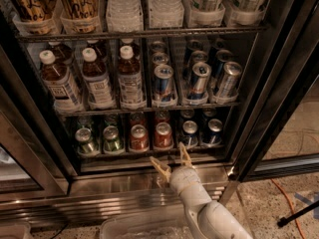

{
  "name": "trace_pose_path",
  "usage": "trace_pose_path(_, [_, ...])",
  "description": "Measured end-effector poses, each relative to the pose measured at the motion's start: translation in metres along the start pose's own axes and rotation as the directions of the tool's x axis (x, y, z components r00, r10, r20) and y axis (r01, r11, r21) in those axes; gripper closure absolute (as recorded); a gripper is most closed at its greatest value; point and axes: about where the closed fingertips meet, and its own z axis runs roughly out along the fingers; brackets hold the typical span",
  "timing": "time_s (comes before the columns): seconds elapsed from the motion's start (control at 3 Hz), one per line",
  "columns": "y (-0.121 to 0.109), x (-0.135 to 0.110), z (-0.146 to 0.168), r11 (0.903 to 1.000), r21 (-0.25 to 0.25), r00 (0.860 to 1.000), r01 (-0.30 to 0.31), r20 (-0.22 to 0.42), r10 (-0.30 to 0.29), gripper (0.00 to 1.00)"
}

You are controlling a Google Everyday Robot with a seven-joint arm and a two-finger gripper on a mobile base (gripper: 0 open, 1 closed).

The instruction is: Pick coke can from bottom shelf of fridge

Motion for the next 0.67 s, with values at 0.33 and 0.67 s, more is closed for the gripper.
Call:
trace_pose_path(0.33, [-0.0008,0.0009,0.0093,1.0000,-0.009,1.000,-0.003,0.004,0.003,0.22])
trace_pose_path(0.67, [-0.0058,0.0014,0.0188,0.9999,-0.008,1.000,-0.010,0.013,0.011,0.24])
